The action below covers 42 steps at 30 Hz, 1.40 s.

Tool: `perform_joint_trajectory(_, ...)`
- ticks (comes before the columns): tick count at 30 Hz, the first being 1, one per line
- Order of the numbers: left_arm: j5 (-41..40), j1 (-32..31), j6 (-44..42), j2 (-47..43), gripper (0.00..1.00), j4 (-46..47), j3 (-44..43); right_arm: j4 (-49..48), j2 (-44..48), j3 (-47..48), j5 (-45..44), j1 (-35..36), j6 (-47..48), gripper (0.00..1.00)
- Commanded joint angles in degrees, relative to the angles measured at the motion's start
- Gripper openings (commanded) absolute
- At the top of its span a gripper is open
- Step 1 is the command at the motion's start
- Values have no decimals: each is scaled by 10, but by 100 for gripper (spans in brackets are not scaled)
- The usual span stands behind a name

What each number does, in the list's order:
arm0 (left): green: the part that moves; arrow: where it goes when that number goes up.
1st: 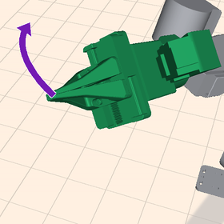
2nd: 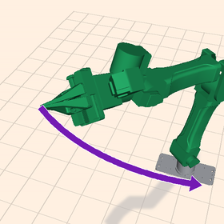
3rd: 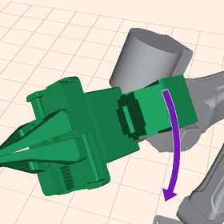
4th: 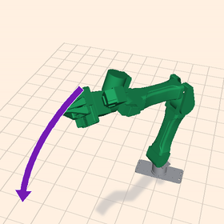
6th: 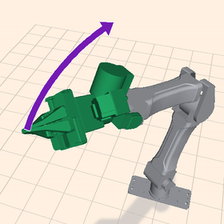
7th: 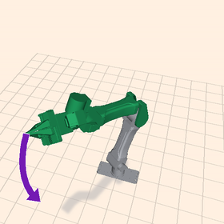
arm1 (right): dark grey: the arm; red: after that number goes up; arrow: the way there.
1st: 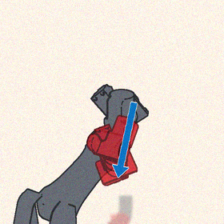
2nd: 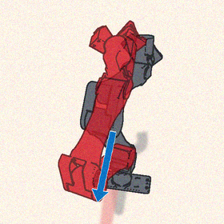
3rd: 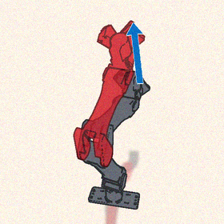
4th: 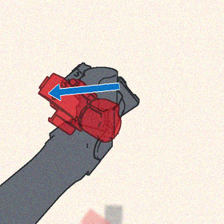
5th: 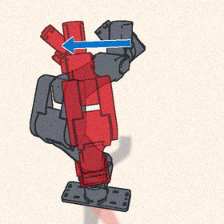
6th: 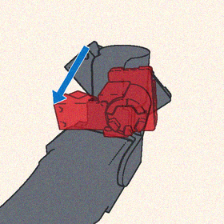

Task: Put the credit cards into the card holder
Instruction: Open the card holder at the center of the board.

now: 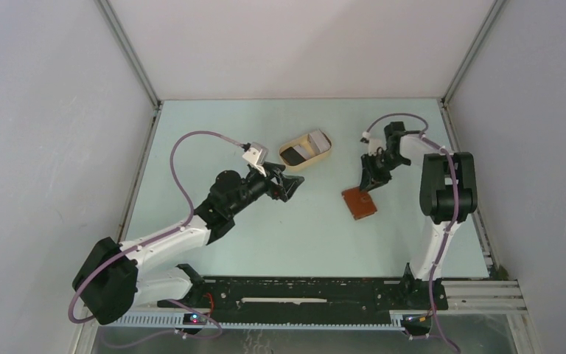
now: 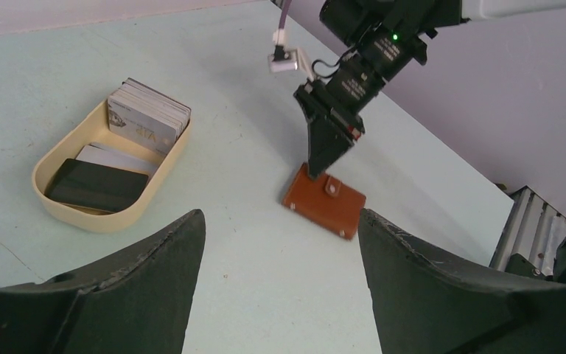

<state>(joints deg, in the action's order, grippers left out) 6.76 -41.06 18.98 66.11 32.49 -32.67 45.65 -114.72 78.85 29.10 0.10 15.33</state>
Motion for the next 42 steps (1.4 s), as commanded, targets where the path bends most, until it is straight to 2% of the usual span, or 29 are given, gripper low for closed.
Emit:
perform_joint_trajectory(1,9,-4,4,2,80,20,4,-22,64,-67,12,82,-26,33)
perform_joint_trajectory(5,5,-14,45,3,79,26,26,-42,118,-119,30,152,-31,36)
perform_joint_trajectory(10,-28,-56,97,8,78,10,50,-37,162,-135,74,186,2,56)
perform_joint_trajectory(14,-80,-105,162,24,78,18,74,-28,225,-135,26,180,84,64)
perform_joint_trajectory(16,-98,-124,199,39,78,39,88,-7,273,-144,63,175,158,64)
perform_joint_trajectory(19,-101,-133,242,73,70,90,109,19,354,-193,147,186,332,65)
perform_joint_trajectory(21,-100,-133,251,95,66,108,111,20,406,-253,178,198,514,70)
perform_joint_trajectory(23,-98,-133,246,109,64,108,104,16,433,-291,180,200,651,76)
perform_joint_trajectory(26,-101,-133,233,123,61,108,98,33,400,-278,156,200,739,79)
perform_joint_trajectory(28,-103,-133,229,130,58,109,99,64,361,-253,140,202,790,76)
perform_joint_trajectory(33,-101,-133,224,148,53,133,104,16,305,-246,93,242,745,64)
perform_joint_trajectory(42,-101,-133,221,161,48,151,108,-12,229,-229,26,278,699,55)
